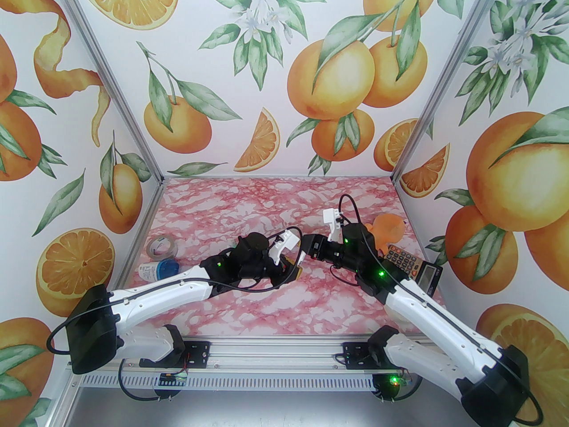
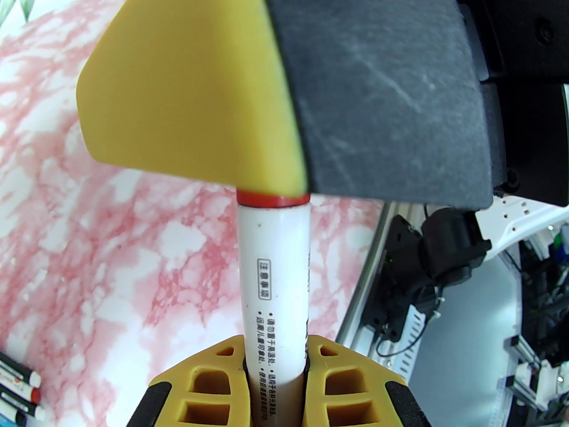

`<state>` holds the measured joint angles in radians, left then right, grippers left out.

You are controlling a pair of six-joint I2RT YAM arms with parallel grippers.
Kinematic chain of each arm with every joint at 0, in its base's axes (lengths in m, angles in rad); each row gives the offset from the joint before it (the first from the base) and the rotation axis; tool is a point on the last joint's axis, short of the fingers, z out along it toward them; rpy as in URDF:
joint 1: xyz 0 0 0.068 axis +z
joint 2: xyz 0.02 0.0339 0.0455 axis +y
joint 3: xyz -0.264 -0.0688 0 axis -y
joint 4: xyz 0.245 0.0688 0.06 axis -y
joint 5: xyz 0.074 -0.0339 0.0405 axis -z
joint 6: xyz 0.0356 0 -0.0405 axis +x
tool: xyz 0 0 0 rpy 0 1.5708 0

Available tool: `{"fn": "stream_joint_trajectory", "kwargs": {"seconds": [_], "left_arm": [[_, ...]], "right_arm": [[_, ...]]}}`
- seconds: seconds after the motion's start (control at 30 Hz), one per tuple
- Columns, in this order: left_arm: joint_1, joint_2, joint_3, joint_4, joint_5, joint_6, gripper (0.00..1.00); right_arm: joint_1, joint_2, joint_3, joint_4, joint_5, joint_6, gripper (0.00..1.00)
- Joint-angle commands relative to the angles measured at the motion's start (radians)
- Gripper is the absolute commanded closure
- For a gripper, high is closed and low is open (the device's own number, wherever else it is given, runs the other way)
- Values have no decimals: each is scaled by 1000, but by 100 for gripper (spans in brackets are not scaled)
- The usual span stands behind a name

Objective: Open the pen caps

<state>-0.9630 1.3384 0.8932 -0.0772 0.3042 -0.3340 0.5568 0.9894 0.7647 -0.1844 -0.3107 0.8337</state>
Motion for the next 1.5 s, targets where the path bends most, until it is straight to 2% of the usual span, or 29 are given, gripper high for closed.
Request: {"fn": "stream_joint_trajectory", "kwargs": {"seconds": [0.0,0.23,0.47,0.6,0.67,0.8,1.13,1.23,1.47], "left_arm": [[-11,-36,1,-132,-65,26,100],[-59,-33,25,-210,-222,50,100],[-103,2,50,-235,-271,47,100],[-102,8,30,-179,-182,8,100],[-92,5,13,-137,-88,-8,100],[-44,-4,-18,-85,63,-33,100],[41,-59,-56,-56,209,-31,100],[50,-76,-69,-53,174,-35,100],[50,-133,-73,-59,-8,-36,100]], "right_arm": [[-32,5,49,-57,168,-8,91],[-45,21,91,-121,247,1,92],[-59,33,116,-139,325,14,93],[-61,46,110,-110,340,25,93],[-63,49,113,-100,342,24,93],[-70,39,99,-17,269,-23,93],[-134,17,71,98,58,-80,93],[-144,23,83,85,47,-85,93],[-141,40,92,-20,40,-137,92]]}}
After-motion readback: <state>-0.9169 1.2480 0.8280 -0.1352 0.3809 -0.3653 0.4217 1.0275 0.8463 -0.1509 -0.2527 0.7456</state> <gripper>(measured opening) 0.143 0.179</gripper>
